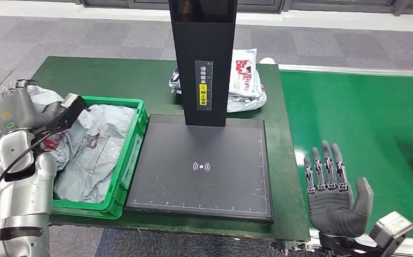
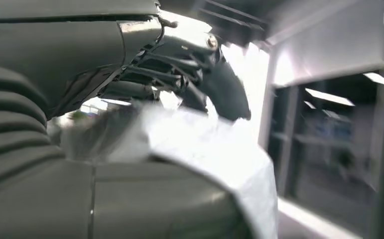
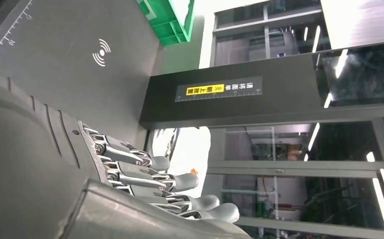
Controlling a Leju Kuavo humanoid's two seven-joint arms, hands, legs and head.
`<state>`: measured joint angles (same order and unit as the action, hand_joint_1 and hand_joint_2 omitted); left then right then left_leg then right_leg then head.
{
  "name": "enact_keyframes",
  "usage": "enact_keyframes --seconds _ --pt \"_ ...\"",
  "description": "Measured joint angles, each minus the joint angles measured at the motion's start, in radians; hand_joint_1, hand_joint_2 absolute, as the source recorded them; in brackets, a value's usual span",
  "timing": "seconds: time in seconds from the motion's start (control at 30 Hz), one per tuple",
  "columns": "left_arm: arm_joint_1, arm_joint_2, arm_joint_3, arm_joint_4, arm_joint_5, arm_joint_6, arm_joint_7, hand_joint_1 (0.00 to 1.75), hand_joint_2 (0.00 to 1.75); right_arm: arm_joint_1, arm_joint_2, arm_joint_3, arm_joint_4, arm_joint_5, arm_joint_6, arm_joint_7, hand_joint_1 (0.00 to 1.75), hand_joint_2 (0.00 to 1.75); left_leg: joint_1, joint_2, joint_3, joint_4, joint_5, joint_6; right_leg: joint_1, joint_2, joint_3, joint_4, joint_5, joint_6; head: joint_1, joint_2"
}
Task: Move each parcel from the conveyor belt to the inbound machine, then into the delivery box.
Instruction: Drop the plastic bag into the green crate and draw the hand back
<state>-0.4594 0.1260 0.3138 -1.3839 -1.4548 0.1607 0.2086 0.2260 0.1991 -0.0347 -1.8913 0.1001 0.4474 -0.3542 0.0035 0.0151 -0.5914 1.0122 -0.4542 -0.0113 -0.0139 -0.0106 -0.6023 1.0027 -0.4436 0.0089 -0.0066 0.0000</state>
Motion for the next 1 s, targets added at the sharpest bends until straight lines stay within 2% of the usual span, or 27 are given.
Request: enact_keyframes --seconds 0.27,0.37,0.43,0.53,0.73,0.9,1.0 --pt "0.005 -0.025 -0.085 0.034 0.197 -0.143 -0.129 0.0 0.0 0.0 0.0 -0.005 0.0 -0.012 0.009 -0.001 0.0 0.0 0.0 0.0 0.0 0.0 0.0 0.0 0.0 0.0 0.0 0.0 0.0 0.0 0.0 0.0" --pt "0.007 -0.023 -0.113 0.046 0.347 -0.254 -0.228 0.0 0.0 0.001 0.0 -0.015 0.0 -0.016 0.016 -0.003 0.0 0.0 0.0 0.0 0.0 0.0 0.0 0.0 0.0 0.0 0.0 0.0 0.0 0.0 0.0 0.0" --pt "0.012 -0.018 -0.14 0.056 0.449 -0.324 -0.295 0.0 0.0 0.0 0.0 -0.02 0.001 -0.018 0.019 -0.004 0.0 0.0 0.0 0.0 0.0 0.0 0.0 0.0 0.0 0.0 0.0 0.0 0.0 0.0 0.0 0.0" --pt "0.017 -0.007 -0.172 0.073 0.525 -0.38 -0.343 0.0 0.0 -0.001 0.0 -0.029 0.002 -0.023 0.02 -0.005 0.0 0.0 0.0 0.001 0.0 0.0 -0.001 0.0 0.0 0.001 0.0 0.0 0.0 0.0 0.0 0.0" --pt "0.017 0.034 -0.266 0.132 0.746 -0.586 -0.479 0.0 0.0 -0.025 -0.003 -0.037 0.029 -0.062 0.013 0.006 0.0 0.0 0.0 0.001 0.0 0.0 0.0 0.0 0.0 0.0 0.0 0.0 0.0 0.0 0.0 0.0" --pt "0.017 0.052 -0.311 0.166 0.855 -0.623 -0.507 0.0 0.0 -0.037 -0.007 -0.04 0.046 -0.071 0.004 0.017 0.0 0.0 0.0 0.0 0.0 0.0 0.0 0.0 0.0 0.0 0.0 0.0 0.0 0.0 0.0 0.0" --pt "0.011 0.049 -0.317 0.181 0.906 -0.562 -0.475 0.0 0.0 -0.037 -0.007 -0.04 0.049 -0.07 -0.008 0.026 0.0 0.0 0.0 0.0 0.0 0.0 0.0 0.0 0.0 0.0 0.0 0.0 0.0 0.0 0.0 0.0"
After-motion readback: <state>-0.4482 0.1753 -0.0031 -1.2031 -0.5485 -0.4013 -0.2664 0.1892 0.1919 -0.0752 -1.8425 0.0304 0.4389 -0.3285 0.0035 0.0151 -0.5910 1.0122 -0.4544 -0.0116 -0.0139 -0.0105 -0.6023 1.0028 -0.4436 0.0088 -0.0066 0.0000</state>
